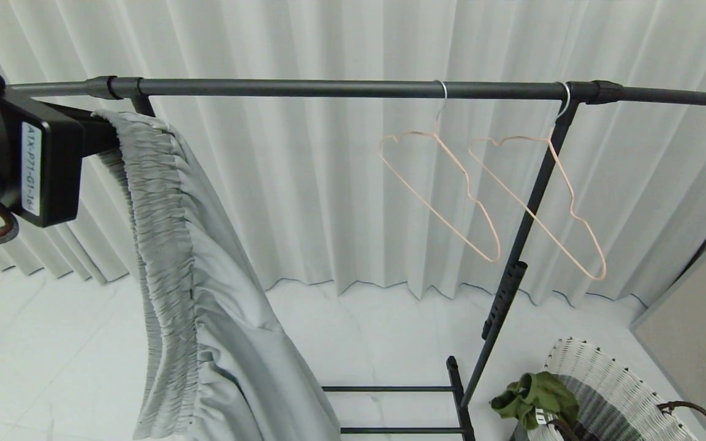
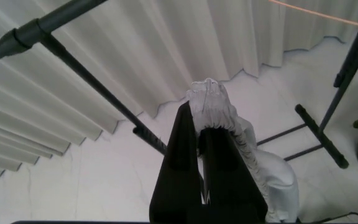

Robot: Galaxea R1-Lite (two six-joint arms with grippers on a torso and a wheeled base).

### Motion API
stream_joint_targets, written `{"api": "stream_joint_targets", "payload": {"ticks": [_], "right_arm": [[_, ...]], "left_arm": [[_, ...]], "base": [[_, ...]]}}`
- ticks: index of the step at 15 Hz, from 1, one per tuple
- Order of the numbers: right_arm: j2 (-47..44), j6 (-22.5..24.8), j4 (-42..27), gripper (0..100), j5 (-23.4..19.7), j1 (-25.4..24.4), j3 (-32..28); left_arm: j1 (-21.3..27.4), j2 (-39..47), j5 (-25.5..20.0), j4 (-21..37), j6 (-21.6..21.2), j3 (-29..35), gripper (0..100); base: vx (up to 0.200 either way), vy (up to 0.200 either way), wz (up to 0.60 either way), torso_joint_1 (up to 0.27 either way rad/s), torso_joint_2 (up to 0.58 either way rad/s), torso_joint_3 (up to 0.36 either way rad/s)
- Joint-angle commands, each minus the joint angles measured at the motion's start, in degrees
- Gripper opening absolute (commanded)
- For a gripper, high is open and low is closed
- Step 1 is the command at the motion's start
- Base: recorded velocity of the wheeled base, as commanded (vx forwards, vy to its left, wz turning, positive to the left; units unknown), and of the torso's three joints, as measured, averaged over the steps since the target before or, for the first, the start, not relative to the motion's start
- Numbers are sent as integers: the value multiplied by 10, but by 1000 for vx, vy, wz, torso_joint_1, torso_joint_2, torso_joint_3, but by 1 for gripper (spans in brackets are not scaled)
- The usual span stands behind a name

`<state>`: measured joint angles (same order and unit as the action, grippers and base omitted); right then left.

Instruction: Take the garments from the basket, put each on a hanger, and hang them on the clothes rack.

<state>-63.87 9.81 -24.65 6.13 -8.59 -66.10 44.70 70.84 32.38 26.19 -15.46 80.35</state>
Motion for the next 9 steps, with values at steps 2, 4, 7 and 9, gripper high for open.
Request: {"api": "stream_joint_targets", "payload": {"ticks": [2, 4, 7, 9], "right_arm": [[-6, -1, 0, 100, -14, 0, 0], [-15, -3, 0, 100, -32, 1, 1], [-35, -15, 1, 100, -74, 0, -1], [-59, -31, 7, 100, -114, 1, 1]], "left_arm": [[-1, 0, 1, 0, 0, -2, 0], [-1, -3, 1, 0, 0, -14, 0], [-1, -13, 1, -1, 1, -44, 0], [-7, -24, 1, -1, 2, -67, 0]], "base": [[200, 0, 0, -2, 2, 0], [200, 0, 0, 7, 7, 2], [133, 0, 0, 2, 0, 0], [0, 0, 0, 0, 0, 0]]}}
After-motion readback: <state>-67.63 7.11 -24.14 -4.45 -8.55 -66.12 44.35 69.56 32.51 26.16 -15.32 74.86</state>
